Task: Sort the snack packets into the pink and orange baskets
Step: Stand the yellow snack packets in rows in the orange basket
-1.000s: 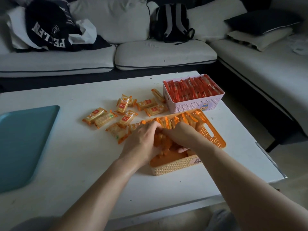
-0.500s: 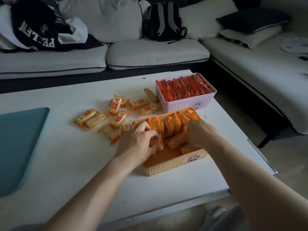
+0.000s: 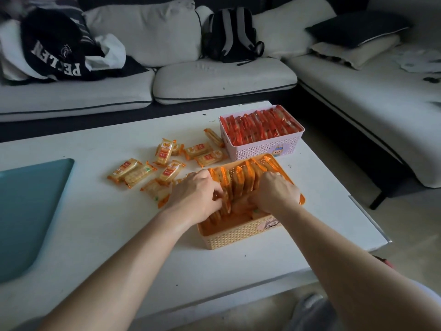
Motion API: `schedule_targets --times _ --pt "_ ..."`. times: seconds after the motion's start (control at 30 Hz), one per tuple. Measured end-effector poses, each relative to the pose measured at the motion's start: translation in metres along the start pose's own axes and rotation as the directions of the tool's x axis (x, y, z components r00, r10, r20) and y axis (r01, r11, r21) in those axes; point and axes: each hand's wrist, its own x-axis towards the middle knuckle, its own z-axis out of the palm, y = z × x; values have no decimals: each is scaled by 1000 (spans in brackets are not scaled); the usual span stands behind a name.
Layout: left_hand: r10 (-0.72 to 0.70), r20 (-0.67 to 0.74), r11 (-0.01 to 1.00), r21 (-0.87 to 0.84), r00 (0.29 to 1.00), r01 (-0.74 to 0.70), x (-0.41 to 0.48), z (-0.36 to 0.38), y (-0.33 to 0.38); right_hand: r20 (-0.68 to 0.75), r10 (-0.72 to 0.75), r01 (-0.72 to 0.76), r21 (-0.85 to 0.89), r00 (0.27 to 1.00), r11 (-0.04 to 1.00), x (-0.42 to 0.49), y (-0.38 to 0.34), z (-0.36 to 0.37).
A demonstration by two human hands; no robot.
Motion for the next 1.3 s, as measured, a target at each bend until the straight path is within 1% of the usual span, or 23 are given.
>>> schedule_targets --times 0.07,0.13,0.17,0.2,0.27,0.33,0.43,0.5,0.53,0.57,0.6,0.63,0.67,0.7,0.73,0.8,0.97,1.1,1.2,1.3 --pt "6 -6 1000 3 1000 -6 -2 1 1 -33 -13 13 -3 999 1000 -3 -1 -2" --pt "17 -11 1000 4 1000 -17 -4 2 2 -35 -15 17 45 999 999 -6 -6 -3" --pt "21 -13 1000 1 1000 -21 -5 3 3 -22 -25 27 106 999 994 -6 -9 -1" --pt "22 -14 1000 -3 1000 -22 -6 4 3 3 -48 46 203 999 978 -7 -12 1" --pt "24 -34 1000 -7 999 -24 -6 6 4 42 -118 91 408 992 908 -7 -18 0" --pt "29 -79 999 -27 996 -32 -5 9 6 58 -151 97 534 987 840 -8 -21 -1" --pt "64 -124 994 -85 990 -75 -2 13 12 128 -128 17 638 983 770 -6 -20 -2" --pt "97 -122 992 -72 988 -106 2 17 15 188 -114 -50 694 976 718 0 -14 -7" --pt "104 -129 993 -49 986 -111 3 19 17 198 -112 -58 691 974 721 3 -8 -10" --pt "103 -142 994 -26 984 -108 4 21 16 189 -125 -30 655 974 755 5 -2 -15" --pt "100 -157 995 -8 983 -102 5 22 16 167 -159 40 556 973 830 7 5 -21" --pt "98 -165 995 1 981 -99 7 24 16 156 -201 125 397 967 909 8 12 -25" --pt "100 -167 995 7 981 -100 7 25 16 157 -244 207 221 957 953 8 18 -29" --pt "102 -166 995 12 981 -102 8 26 16 170 -276 267 76 946 961 7 22 -31" --pt "104 -163 995 17 981 -102 8 26 16 185 -303 314 -33 935 949 7 25 -29" --pt "100 -159 995 9 982 -100 8 26 17 203 -305 336 -140 930 931 9 24 -18" --pt "90 -146 996 -12 985 -92 9 25 17 218 -250 290 -180 943 940 15 18 -3" --pt "78 -141 996 -26 987 -82 10 26 16 256 -268 326 -220 929 920 12 18 -9" --pt "69 -134 997 -34 989 -74 11 26 17 227 -258 313 -259 939 914 9 18 -16" --pt "62 -139 997 -40 988 -68 11 26 17 202 -255 297 -219 946 929 9 18 -21"
